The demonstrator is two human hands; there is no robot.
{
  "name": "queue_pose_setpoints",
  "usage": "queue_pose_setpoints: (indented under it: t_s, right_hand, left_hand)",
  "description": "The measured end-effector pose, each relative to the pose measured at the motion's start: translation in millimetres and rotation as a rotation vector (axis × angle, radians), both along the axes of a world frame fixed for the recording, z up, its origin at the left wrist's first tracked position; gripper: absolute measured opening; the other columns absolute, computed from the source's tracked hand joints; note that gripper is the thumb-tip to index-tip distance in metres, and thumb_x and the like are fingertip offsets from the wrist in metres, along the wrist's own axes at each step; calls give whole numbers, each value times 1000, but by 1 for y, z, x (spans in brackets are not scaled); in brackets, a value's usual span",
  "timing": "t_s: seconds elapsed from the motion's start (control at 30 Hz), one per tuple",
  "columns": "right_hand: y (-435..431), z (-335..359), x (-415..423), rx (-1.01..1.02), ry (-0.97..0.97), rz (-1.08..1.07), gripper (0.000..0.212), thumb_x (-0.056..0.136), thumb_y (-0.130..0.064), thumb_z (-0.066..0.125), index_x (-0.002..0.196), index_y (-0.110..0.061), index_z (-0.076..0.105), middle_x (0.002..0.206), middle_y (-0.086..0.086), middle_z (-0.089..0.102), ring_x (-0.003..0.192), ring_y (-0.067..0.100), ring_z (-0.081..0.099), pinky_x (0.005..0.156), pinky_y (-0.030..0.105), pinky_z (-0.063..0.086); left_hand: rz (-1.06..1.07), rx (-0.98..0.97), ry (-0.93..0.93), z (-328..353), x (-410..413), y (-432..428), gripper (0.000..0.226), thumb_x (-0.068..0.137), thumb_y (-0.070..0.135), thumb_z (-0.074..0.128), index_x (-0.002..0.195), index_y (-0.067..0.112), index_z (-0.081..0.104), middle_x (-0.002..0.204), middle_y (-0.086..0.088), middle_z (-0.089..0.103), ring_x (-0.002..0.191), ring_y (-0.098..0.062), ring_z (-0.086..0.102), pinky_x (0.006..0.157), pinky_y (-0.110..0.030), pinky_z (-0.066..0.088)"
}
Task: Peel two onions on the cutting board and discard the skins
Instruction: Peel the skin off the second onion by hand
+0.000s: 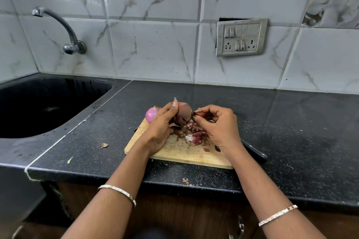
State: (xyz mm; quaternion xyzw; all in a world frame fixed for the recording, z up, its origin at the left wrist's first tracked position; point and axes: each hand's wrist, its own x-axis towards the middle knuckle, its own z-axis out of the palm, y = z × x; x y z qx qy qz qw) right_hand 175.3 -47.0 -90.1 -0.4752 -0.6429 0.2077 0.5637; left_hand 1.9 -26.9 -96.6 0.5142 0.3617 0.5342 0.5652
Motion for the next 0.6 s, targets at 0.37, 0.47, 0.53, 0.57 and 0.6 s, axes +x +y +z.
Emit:
queue_pose_setpoints:
  t_s: [0.37,0.47,0.53,0.57,0.6]
  right_hand:
    - [-1,0,-3,63,-125,-139,18,84,-5,79,86,-23,77,77,-15,72,76,-1,68,70,12,54]
    - [-1,-1,-3,78,-161,-165,16,85,-6,77,88,-22,78,78,-16,71,76,-2,67,70,15,56]
    - [0,-2,-2,109,-198,-193,14,87,-6,75,90,-20,77,81,-15,71,78,-1,67,73,15,56]
    - [0,-2,-2,134,-221,-220,13,87,-6,75,91,-19,76,83,-14,70,79,0,66,74,16,56]
    - [-1,-2,-1,163,-241,-250,12,88,-7,75,92,-18,75,85,-12,70,81,0,65,76,16,55]
  left_hand:
    - [-54,-4,-71,-1,-2,0,32,105,24,48,128,7,61,98,-13,68,75,-15,68,65,-32,60]
    - [-65,-17,-83,-1,-2,0,31,106,21,48,128,6,62,102,-14,71,81,-20,71,68,-36,62]
    - [-60,-34,-112,-2,-2,1,29,106,20,47,125,6,63,107,-17,69,87,-23,71,69,-37,62]
    - [-53,-44,-137,-2,-2,2,29,107,21,46,123,6,64,111,-19,68,90,-25,71,71,-38,63]
    - [-43,-53,-161,-1,-2,2,29,107,22,45,122,6,65,114,-21,66,93,-26,70,74,-40,64]
